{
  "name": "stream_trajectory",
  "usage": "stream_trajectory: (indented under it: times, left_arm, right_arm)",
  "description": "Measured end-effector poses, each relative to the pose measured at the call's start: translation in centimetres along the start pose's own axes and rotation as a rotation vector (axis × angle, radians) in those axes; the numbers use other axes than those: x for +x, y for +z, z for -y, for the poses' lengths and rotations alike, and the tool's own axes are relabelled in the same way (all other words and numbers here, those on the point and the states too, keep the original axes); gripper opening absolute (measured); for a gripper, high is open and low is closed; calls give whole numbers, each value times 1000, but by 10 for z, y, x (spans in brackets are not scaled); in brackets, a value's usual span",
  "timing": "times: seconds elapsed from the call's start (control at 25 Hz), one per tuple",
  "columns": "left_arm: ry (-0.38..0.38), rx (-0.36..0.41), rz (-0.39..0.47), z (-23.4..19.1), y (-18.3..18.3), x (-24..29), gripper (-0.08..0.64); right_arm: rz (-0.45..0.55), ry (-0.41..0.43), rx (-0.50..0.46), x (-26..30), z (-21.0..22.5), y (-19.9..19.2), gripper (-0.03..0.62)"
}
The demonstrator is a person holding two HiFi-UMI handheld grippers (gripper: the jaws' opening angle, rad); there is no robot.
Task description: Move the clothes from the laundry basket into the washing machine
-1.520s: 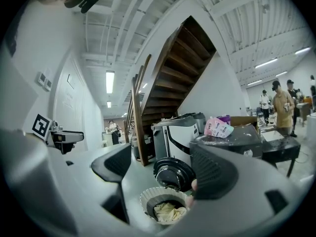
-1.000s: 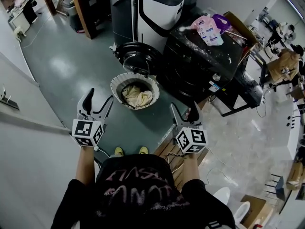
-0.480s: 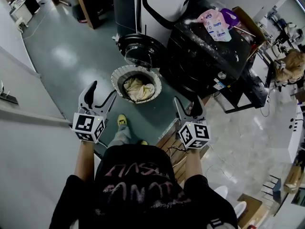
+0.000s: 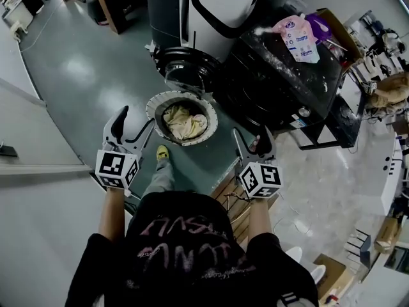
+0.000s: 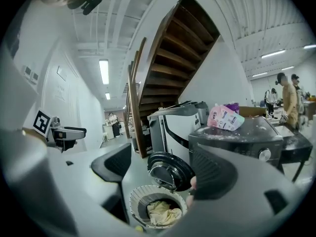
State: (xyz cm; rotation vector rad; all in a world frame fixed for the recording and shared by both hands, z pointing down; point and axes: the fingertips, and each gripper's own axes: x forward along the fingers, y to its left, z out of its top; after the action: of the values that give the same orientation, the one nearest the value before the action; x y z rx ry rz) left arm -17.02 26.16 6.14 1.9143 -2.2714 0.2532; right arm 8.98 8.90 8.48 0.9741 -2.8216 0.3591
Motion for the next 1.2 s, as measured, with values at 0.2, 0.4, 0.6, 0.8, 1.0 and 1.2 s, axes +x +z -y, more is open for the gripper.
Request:
stream_trajectory:
  times: [0.2, 0.4, 0.6, 0.8, 1.0, 1.2]
  left_arm:
    - [-42, -36, -46, -46, -8, 46, 328]
    - [-117, -49, -101, -84, -21, 93, 328]
    - [-163, -71, -143, -112, -40, 124, 328]
    - [-219, -89, -179, -131, -56, 150, 328]
    - [-249, -79, -214, -138, -67, 166, 328]
    - [-266, -67, -254, -130, -80, 175, 328]
  right_arm:
    - [-46, -35, 5, 52, -7, 1, 379]
    - [-119, -42, -6, 105, -26, -8, 393]
    - [-162, -65, -3, 144, -38, -16, 393]
    - [-182, -84, -8, 173, -45, -17, 393]
    - [-179, -86, -23, 182, -48, -23, 393]
    - [-196, -65, -2, 190, -39, -36, 393]
